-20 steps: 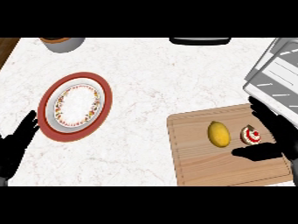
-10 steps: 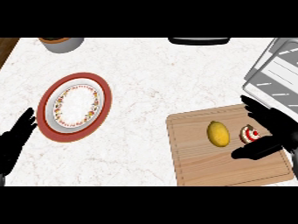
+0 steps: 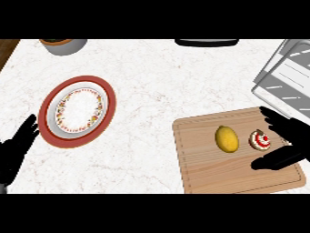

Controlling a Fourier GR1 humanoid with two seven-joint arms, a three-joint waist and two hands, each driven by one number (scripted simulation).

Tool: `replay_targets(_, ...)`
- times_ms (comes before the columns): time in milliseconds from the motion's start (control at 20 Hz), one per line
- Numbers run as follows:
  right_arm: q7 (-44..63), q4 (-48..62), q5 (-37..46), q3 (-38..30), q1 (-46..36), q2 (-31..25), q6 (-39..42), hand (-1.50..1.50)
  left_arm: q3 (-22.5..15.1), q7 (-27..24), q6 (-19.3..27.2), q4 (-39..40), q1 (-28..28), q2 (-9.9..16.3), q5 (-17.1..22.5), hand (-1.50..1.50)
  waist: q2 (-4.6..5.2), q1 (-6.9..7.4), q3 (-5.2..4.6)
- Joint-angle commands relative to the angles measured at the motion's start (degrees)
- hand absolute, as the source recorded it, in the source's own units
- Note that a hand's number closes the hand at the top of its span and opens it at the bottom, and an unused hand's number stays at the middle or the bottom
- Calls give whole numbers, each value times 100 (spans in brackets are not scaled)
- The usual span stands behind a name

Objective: Pick the lemon from the cutting board and place it in the tiered basket

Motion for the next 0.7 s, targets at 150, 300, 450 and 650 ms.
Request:
replay_targets(150, -228, 124, 73, -449, 252, 312, 633, -150, 328, -33, -248, 45, -64, -175, -257, 0, 1, -2, 0)
replay_targets(300, -319, -84, 354, -335, 530, 573, 560, -150, 403, -418, -407, 254, 130, -278, -369, 0, 0, -5, -1)
replay_targets(450, -639, 360, 469, -652, 344, 564, 839, -150, 446, 195, -468, -159, 59, -262, -437, 0, 0, 5, 1)
replay_targets(650, -390, 158, 874, -474, 337, 1060, 609, -150, 612, 284, -438, -26, -172, -439, -578, 0, 0, 0, 0)
